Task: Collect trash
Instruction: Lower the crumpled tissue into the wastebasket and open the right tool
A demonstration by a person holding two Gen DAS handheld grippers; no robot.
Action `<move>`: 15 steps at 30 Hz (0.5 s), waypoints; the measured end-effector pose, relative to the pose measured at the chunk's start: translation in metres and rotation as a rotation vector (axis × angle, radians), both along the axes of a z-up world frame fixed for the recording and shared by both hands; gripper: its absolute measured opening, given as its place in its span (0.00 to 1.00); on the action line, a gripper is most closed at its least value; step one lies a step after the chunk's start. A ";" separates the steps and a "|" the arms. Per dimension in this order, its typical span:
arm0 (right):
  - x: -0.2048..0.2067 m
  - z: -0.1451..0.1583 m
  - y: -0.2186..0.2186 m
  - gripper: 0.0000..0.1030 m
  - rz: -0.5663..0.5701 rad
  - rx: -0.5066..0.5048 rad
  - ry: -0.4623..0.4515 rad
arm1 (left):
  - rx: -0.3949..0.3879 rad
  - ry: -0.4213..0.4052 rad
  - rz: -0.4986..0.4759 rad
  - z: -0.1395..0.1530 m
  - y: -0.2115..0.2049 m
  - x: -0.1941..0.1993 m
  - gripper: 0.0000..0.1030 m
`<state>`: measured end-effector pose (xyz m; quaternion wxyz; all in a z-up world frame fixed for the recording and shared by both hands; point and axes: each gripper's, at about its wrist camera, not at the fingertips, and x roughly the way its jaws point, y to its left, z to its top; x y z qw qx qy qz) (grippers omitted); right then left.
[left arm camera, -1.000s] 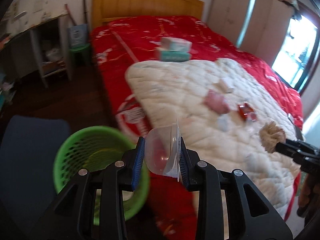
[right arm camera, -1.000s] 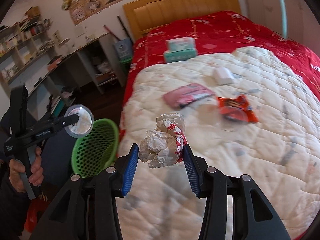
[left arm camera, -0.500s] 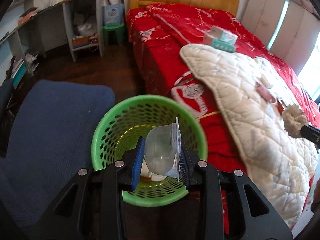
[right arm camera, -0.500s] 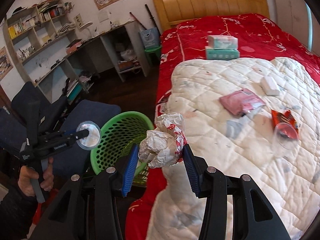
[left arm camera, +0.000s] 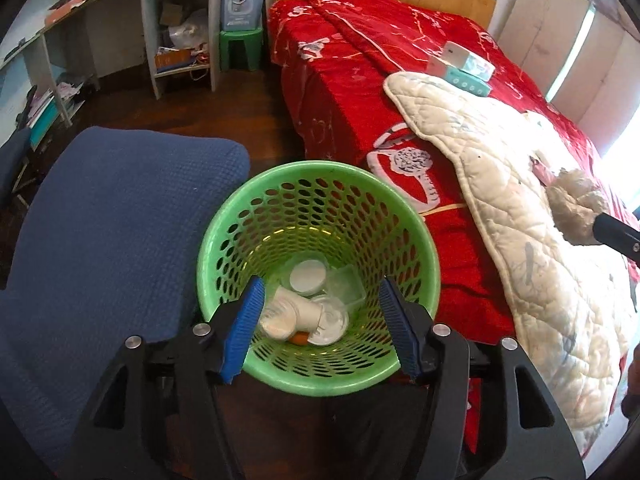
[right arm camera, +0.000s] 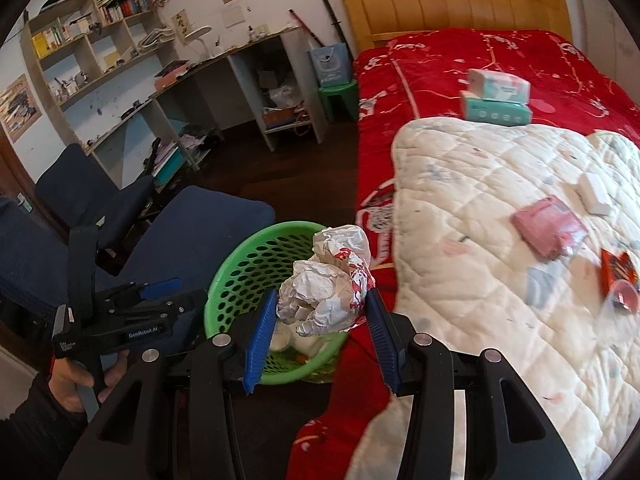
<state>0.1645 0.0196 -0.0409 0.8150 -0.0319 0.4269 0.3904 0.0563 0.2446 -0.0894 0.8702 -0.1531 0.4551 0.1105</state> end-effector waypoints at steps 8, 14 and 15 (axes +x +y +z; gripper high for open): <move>-0.001 -0.015 0.046 0.45 0.060 -0.011 0.036 | 0.012 -0.016 0.051 0.009 0.015 -0.019 0.58; -0.002 -0.025 0.073 0.47 0.084 -0.012 0.064 | 0.004 -0.028 0.098 0.011 0.028 -0.031 0.58; -0.003 -0.026 0.075 0.48 0.087 -0.009 0.068 | 0.007 -0.028 0.101 0.011 0.030 -0.032 0.58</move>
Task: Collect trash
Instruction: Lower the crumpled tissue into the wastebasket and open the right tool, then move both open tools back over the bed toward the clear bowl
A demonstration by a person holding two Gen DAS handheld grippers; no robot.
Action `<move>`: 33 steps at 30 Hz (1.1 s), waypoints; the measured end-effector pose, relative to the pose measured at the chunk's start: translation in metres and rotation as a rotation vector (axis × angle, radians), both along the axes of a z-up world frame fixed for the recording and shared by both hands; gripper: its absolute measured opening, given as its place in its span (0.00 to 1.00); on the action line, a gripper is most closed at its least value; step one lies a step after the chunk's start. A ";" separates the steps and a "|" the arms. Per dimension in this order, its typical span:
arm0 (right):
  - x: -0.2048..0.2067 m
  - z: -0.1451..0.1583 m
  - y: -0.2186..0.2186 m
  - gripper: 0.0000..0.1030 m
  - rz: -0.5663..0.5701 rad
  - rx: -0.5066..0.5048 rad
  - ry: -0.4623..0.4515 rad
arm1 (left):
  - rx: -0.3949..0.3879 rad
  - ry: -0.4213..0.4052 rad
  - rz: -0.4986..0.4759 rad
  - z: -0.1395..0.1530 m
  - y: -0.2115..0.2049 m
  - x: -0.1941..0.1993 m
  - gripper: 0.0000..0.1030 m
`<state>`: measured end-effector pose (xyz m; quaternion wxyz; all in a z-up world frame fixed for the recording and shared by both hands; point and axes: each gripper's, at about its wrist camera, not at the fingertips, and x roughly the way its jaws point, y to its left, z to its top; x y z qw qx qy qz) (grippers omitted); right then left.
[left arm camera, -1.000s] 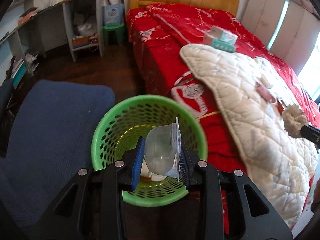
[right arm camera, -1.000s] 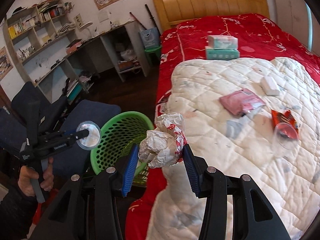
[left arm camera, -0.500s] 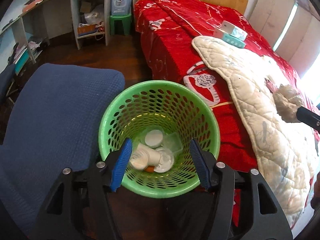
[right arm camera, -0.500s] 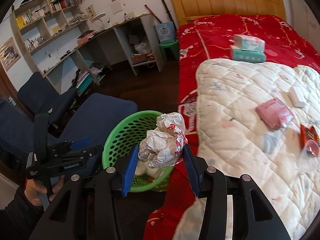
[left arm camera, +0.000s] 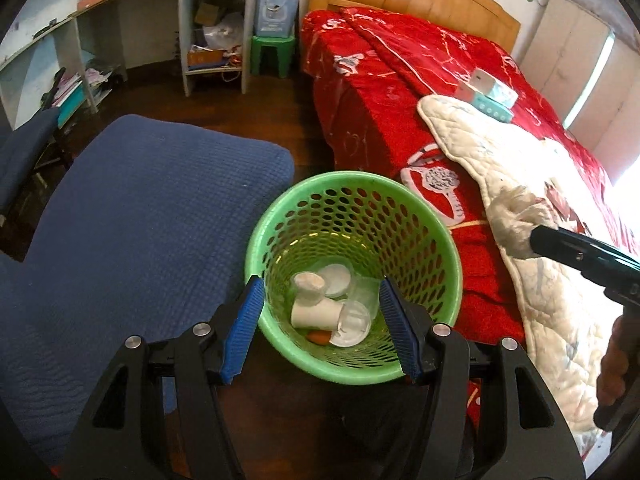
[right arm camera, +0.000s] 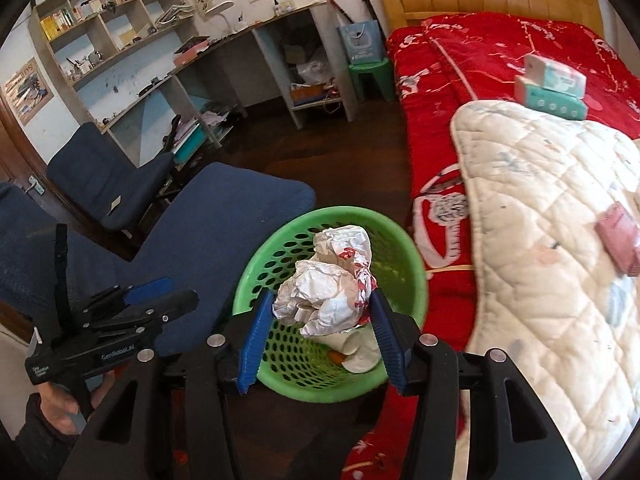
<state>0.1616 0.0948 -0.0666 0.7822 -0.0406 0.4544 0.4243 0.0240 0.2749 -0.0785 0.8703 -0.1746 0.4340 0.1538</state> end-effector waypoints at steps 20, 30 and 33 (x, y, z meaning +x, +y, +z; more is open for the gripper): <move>0.012 0.014 -0.083 0.67 -0.160 0.011 -0.027 | 0.010 -0.033 -0.061 0.011 -0.032 0.023 0.58; 0.035 0.028 -0.191 0.76 -0.377 -0.043 -0.100 | 0.006 -0.036 -0.168 0.016 -0.080 0.062 0.58; 0.045 0.030 -0.222 0.79 -0.443 -0.057 -0.111 | 0.000 -0.039 -0.199 0.018 -0.094 0.074 0.58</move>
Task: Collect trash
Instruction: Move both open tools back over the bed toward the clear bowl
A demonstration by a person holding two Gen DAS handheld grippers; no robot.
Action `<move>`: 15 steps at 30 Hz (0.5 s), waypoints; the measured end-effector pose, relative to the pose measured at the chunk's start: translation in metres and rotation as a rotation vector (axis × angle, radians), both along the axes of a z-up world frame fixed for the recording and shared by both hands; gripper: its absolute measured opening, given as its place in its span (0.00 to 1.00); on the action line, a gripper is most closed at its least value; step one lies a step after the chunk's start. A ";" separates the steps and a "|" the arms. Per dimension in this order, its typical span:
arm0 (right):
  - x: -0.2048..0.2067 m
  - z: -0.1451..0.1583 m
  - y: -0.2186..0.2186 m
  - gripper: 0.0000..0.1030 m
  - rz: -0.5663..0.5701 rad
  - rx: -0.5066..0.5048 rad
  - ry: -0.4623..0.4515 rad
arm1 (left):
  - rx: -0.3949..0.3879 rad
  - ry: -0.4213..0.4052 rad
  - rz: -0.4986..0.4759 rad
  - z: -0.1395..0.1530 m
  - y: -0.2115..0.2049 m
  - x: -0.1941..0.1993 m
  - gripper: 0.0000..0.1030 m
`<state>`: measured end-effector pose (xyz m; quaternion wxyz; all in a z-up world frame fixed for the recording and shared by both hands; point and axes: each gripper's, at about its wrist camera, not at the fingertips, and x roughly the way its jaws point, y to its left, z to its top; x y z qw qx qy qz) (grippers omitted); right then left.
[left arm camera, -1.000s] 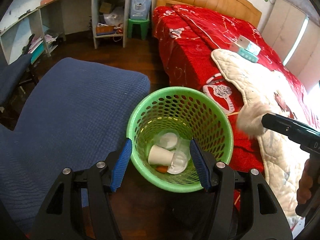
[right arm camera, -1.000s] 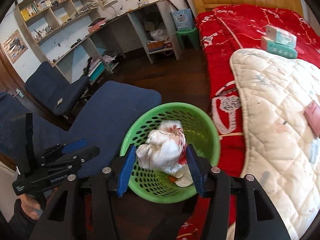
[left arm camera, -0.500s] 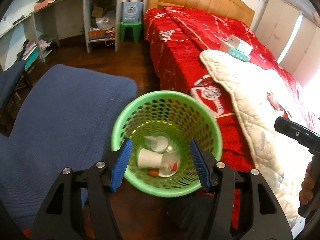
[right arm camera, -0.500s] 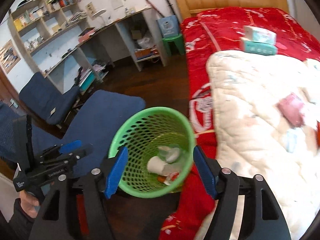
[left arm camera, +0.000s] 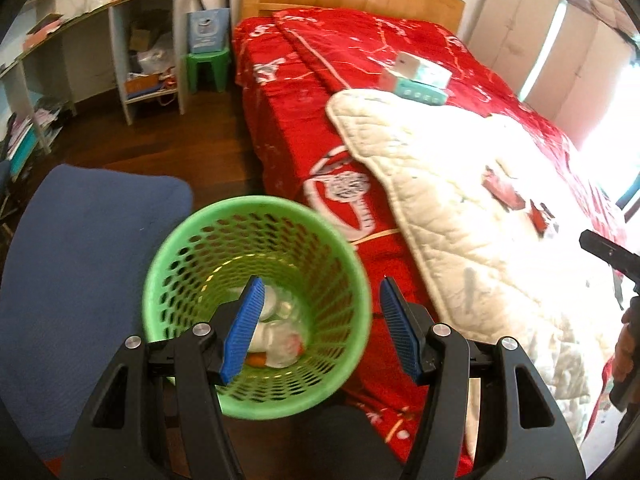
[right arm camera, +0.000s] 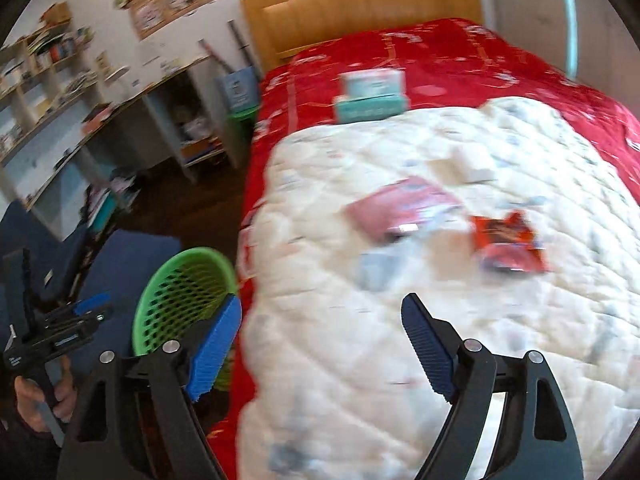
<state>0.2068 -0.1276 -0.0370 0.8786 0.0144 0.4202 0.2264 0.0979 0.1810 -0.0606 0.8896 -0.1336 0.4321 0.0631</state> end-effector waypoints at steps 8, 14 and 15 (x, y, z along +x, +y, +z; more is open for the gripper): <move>0.024 -0.007 -0.063 0.81 -0.130 -0.063 -0.015 | 0.029 -0.009 -0.094 0.010 -0.041 0.036 0.70; 0.043 -0.025 -0.084 0.81 -0.157 -0.081 0.022 | 0.070 -0.013 -0.169 0.017 -0.075 0.068 0.76; 0.047 -0.029 -0.086 0.81 -0.156 -0.083 0.031 | 0.073 -0.012 -0.178 0.018 -0.078 0.073 0.76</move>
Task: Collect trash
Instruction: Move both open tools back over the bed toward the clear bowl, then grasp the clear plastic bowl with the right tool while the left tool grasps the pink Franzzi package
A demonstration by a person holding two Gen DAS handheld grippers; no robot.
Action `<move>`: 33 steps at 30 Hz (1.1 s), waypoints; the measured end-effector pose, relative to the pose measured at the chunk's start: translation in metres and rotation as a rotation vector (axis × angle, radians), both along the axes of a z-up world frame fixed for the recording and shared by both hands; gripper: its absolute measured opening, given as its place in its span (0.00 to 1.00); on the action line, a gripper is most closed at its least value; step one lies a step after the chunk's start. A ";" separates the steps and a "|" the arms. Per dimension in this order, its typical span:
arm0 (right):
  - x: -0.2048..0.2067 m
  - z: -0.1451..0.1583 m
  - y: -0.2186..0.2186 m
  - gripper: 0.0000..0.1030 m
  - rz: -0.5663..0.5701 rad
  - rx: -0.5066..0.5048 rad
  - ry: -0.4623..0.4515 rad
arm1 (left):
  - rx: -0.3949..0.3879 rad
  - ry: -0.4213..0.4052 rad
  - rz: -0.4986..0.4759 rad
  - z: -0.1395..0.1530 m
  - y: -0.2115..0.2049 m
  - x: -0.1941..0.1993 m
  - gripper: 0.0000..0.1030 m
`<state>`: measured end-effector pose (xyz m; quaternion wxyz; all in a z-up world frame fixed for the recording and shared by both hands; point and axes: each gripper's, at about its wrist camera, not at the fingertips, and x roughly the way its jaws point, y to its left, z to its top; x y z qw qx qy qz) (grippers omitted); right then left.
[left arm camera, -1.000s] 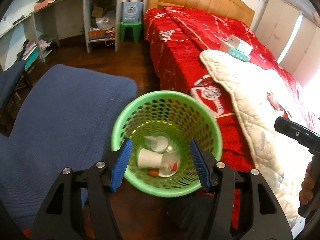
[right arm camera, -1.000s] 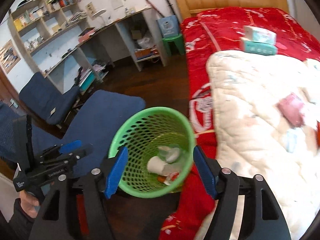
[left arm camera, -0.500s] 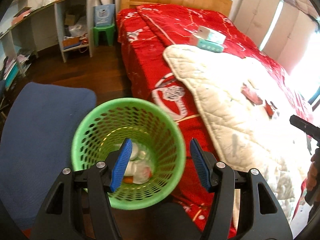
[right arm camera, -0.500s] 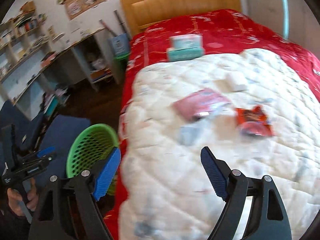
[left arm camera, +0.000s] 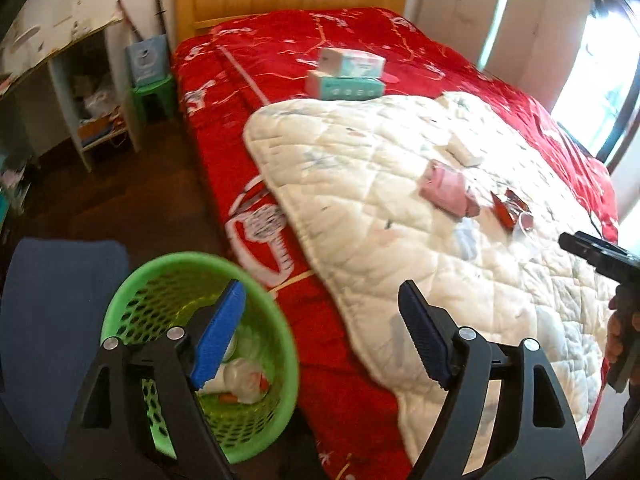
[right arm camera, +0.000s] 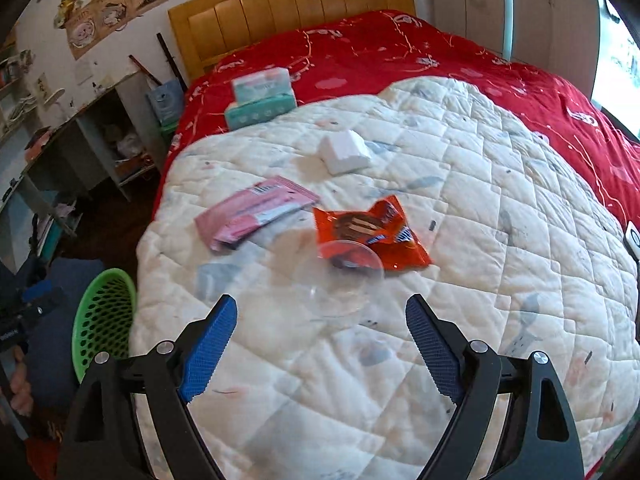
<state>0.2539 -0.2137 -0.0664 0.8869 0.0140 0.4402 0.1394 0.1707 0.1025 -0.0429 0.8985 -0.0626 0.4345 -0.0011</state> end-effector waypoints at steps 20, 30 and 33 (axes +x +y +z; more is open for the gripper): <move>0.044 -0.042 0.010 0.67 0.010 -0.019 0.071 | 0.044 -0.007 -0.151 0.009 -0.072 0.095 0.76; 0.035 -0.030 -0.001 0.59 0.033 -0.005 0.045 | 0.093 0.026 -0.300 -0.009 -0.126 0.139 0.84; 0.032 -0.026 -0.005 0.59 0.034 0.000 0.037 | 0.119 0.046 -0.344 -0.018 -0.141 0.150 0.84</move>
